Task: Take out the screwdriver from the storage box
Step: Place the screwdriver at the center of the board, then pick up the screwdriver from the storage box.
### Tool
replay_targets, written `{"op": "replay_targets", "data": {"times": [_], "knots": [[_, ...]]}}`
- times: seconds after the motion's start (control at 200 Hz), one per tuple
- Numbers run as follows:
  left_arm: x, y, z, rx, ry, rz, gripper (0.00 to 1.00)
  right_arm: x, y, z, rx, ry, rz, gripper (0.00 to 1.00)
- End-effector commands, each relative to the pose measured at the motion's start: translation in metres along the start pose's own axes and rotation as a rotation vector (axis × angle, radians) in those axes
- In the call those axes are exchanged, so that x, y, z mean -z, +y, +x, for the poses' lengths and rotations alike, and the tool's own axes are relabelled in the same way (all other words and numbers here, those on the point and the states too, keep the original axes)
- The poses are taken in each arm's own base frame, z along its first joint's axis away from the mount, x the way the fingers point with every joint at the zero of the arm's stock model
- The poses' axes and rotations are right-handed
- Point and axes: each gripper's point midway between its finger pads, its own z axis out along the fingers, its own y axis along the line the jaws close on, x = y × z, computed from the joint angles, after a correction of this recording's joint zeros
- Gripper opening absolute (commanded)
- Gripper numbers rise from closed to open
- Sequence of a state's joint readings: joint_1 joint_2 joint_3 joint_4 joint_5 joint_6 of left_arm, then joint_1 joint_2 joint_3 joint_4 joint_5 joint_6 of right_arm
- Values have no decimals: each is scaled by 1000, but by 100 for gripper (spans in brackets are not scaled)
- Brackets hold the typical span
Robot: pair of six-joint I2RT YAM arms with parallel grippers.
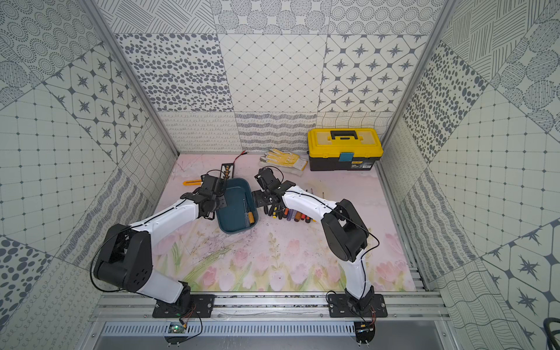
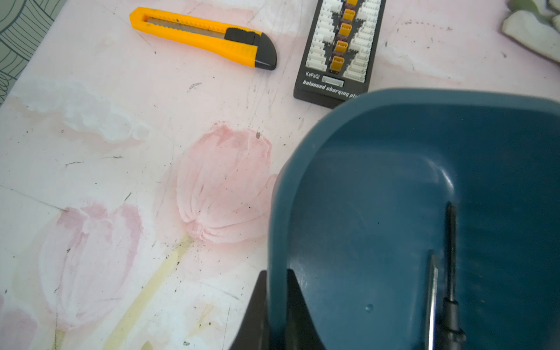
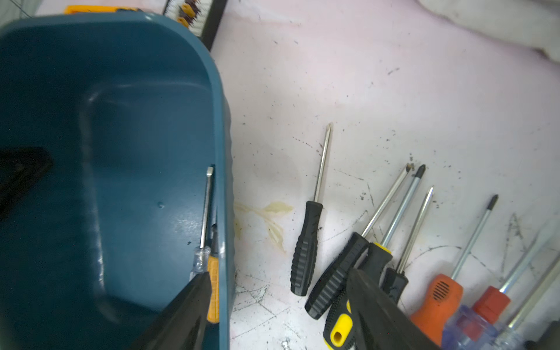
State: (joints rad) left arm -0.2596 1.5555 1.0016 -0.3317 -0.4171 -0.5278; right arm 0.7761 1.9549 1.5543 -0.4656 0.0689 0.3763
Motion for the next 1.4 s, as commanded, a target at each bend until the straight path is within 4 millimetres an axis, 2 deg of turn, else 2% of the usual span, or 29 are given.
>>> {"op": "replay_targets", "data": {"times": [0.0, 0.22, 0.51, 0.595, 0.866, 1.166, 1.391], "knots": [[0, -3, -9, 25, -16, 20, 0, 29, 24, -29, 78, -122, -64, 77], [2, -5, -9, 26, -15, 32, 0, 52, 63, -34, 171, -150, -161, 77], [3, -7, -8, 34, -12, 49, 0, 48, 91, -11, 211, -65, -238, 72], [3, -7, -7, 33, -11, 49, 0, 39, 96, 2, 206, -23, -251, 70], [3, -7, -10, 30, -17, 48, 0, -3, 93, 38, 136, 125, -208, 63], [3, -9, -9, 29, -16, 53, 0, -35, 97, 58, 95, 218, -199, 59], [4, -9, -10, 31, -16, 57, 0, -55, 95, 66, 73, 251, -171, 58]]}}
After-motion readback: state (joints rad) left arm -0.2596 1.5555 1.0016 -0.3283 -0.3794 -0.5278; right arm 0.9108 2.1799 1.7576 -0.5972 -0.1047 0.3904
